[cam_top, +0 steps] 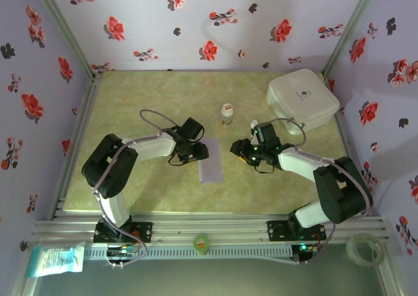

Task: Fold a paper plane with a square sheet of paper (pick it up from the middle)
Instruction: First fold the square sheet of paper in half at the center of the table.

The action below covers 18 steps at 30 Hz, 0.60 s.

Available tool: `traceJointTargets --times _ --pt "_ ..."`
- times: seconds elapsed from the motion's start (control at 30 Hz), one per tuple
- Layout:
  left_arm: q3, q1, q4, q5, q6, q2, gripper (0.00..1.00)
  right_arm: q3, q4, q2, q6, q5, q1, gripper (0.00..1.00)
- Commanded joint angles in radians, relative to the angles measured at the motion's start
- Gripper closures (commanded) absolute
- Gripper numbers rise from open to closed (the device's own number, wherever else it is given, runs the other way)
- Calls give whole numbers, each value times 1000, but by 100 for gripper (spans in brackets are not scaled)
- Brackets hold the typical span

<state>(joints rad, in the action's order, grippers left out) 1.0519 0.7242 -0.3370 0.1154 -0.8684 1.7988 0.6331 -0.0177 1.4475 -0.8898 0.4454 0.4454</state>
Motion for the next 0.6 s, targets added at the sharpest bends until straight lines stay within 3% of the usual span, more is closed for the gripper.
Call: traceJointTargets --times 0.0,0.57 --pt "-19 0 -57 -69 25 56 48 25 20 -18 26 -13 7 50" --pt "0 3 -82 -91 20 94 47 28 25 -10 31 -13 7 50"
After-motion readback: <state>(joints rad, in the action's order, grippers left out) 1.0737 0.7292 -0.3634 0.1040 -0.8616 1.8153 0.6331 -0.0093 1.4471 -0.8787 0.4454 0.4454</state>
